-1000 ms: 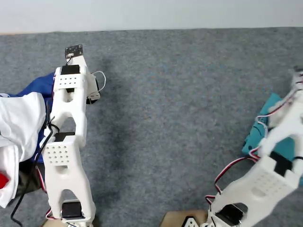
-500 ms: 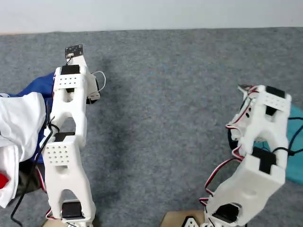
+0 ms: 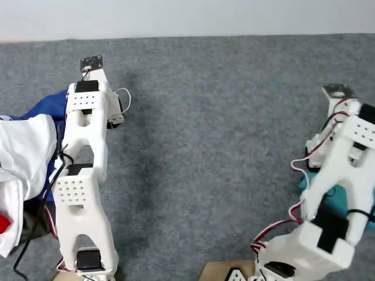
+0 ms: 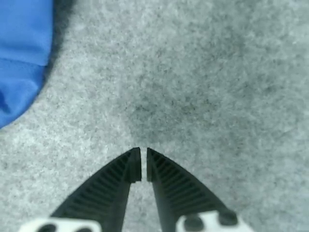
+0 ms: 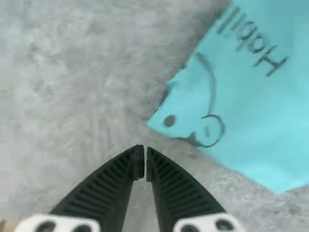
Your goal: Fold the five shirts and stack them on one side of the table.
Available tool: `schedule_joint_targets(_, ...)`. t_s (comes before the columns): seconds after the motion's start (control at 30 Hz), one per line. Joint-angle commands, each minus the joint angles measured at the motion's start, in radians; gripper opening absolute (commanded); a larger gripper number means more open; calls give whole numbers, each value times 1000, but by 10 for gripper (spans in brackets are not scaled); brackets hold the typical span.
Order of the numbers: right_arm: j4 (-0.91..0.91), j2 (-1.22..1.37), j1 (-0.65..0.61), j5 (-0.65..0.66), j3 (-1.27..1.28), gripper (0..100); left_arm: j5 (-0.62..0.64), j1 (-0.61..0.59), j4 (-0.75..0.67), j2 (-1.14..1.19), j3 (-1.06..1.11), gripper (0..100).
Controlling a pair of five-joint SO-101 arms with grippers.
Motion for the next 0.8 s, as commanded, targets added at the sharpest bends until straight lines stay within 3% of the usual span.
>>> schedule_joint_targets(0.0, -114, 51, 50, 15, 57, 9, -29, 18, -18, -51, -15, 29)
schedule_joint_targets(0.27, -298, 165, 2, -23, 216, 9, -35, 18, -18, -51, -15, 29)
schedule_joint_targets(0.63, -68, -208, -64, -44, 176, 9, -40, 20, -12, -55, -16, 30)
schedule_joint_targets(0.77, 39, -320, -125, -44, 180, 9, -123, 29, 130, -110, -111, 33)
